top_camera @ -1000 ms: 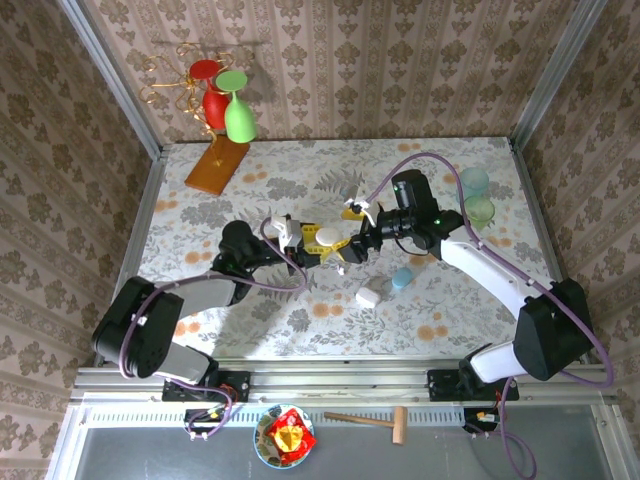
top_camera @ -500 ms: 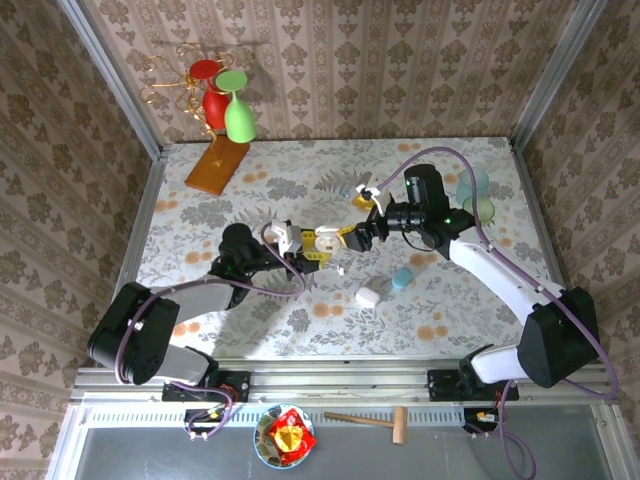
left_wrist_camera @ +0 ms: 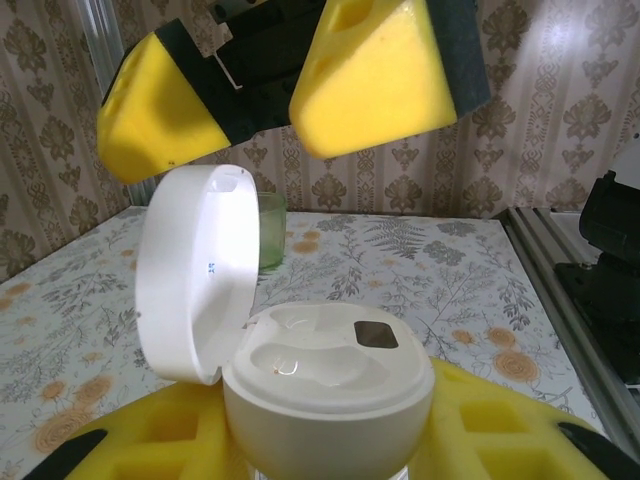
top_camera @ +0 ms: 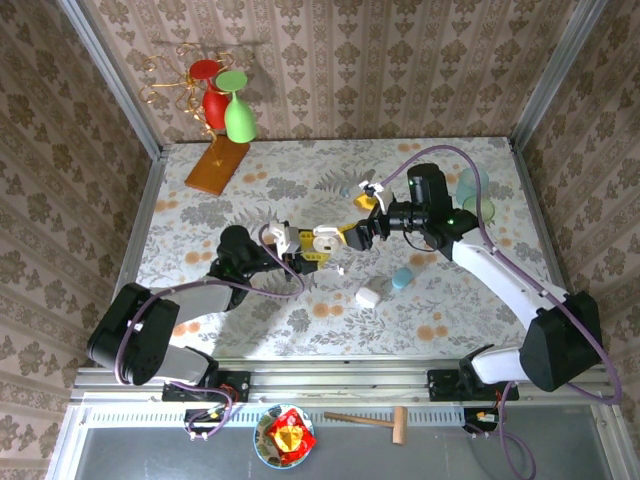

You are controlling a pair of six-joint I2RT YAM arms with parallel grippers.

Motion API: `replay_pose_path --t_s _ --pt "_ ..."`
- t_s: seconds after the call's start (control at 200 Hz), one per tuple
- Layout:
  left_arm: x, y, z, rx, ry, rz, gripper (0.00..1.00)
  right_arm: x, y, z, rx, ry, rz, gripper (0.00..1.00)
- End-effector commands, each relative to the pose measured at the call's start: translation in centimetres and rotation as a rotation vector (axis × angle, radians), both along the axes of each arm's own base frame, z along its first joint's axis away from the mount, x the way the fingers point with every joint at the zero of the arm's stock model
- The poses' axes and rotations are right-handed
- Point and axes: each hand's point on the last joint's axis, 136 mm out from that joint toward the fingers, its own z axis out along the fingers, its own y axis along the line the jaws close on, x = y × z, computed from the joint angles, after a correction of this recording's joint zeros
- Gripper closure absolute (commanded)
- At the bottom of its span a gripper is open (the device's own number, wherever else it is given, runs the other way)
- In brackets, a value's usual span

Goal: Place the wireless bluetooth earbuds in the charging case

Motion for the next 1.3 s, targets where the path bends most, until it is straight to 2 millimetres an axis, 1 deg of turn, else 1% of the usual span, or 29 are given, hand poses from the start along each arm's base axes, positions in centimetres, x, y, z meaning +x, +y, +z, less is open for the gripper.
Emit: replay_pose_path --t_s 0.0,0.115,0.16,0.22,0.295,0.41,0.43,0.455,0.55,0.615,0.635,0.64,0.65,0.72,0.75,0.795,0.845,0.965,1.0,1.06,1.115,1.185,1.26,1.295 --pt "0.0 0.2 1.3 -0.037 -0.026 -0.002 0.74 -1.3 0.4 1.1 0.033 -0.049 0.061 0.00" --pt "0.1 0.2 1.3 -0.038 -0.022 0.001 0.74 -2.4 1.1 0.8 0.005 -0.098 0.107 0.03" --pt "0.2 0.2 1.2 -0.039 -0.022 0.004 0.74 -2.5 1.3 0.8 0.004 -0.103 0.113 0.06" --pt "0.4 0.4 1.4 -0.047 -0.024 0.012 0.75 -2.5 1.3 0.8 0.003 -0.100 0.111 0.10" --pt "0.8 0.8 1.6 -0.063 -0.018 0.031 0.75 -2.0 1.1 0.7 -0.004 -0.095 0.081 0.11" --pt "1.4 2.0 1.8 -0.090 -0.012 0.061 0.75 0.3 0.4 0.5 0.016 -0.069 -0.064 0.06" --pt "2.1 2.8 1.9 -0.096 -0.009 0.086 0.76 0.7 0.2 0.2 0.022 -0.057 -0.092 0.05" --pt "2.3 3.2 2.0 -0.102 -0.007 0.099 0.76 1.2 0.1 -0.1 0.032 -0.045 -0.123 0.05" --pt "2.6 4.4 2.5 -0.109 -0.021 0.126 0.76 2.8 -0.5 -1.5 0.062 0.010 -0.237 0.02" --pt "2.5 5.2 3.0 -0.114 -0.034 0.140 0.76 4.5 -1.3 -2.9 0.082 0.065 -0.353 0.01" --pt "2.5 5.4 3.1 -0.116 -0.036 0.142 0.75 4.8 -1.6 -2.9 0.095 0.078 -0.387 0.01" --pt "2.5 5.4 3.2 -0.117 -0.037 0.142 0.75 5.0 -1.6 -3.6 0.090 0.094 -0.396 0.01" --pt "2.5 5.5 3.2 -0.117 -0.037 0.144 0.76 5.4 -1.6 -4.1 0.087 0.110 -0.414 0.01" --pt "2.5 6.1 3.7 -0.124 -0.053 0.160 0.75 7.0 -2.7 -6.7 0.100 0.225 -0.560 0.01" --pt "2.5 6.2 3.8 -0.127 -0.059 0.167 0.75 7.4 -2.6 -7.5 0.110 0.275 -0.594 0.01" --pt "2.5 6.3 4.1 -0.133 -0.069 0.175 0.75 7.8 -2.4 -8.8 0.122 0.341 -0.629 0.02" --pt "2.5 6.4 4.5 -0.139 -0.077 0.181 0.75 8.1 -1.9 -10.7 0.117 0.409 -0.674 0.03" --pt "2.2 6.4 5.2 -0.148 -0.083 0.166 0.75 7.7 0.3 -14.0 0.030 0.469 -0.673 0.04" --pt "2.1 6.4 5.4 -0.151 -0.085 0.165 0.75 7.5 1.2 -14.6 0.000 0.469 -0.657 0.06" --pt "2.0 6.5 5.7 -0.158 -0.091 0.168 0.76 7.2 2.5 -15.5 -0.039 0.474 -0.628 0.16" --pt "1.8 6.6 6.2 -0.166 -0.097 0.169 0.75 7.0 3.7 -16.1 -0.058 0.490 -0.594 0.21" --pt "1.5 6.6 6.8 -0.178 -0.102 0.164 0.75 6.8 5.1 -16.7 -0.079 0.509 -0.547 0.25" --pt "1.1 6.7 7.4 -0.188 -0.108 0.159 0.75 6.3 6.9 -17.5 -0.121 0.545 -0.466 0.28" --pt "1.0 6.7 7.7 -0.193 -0.112 0.159 0.75 6.1 8.0 -17.5 -0.136 0.554 -0.414 0.28"
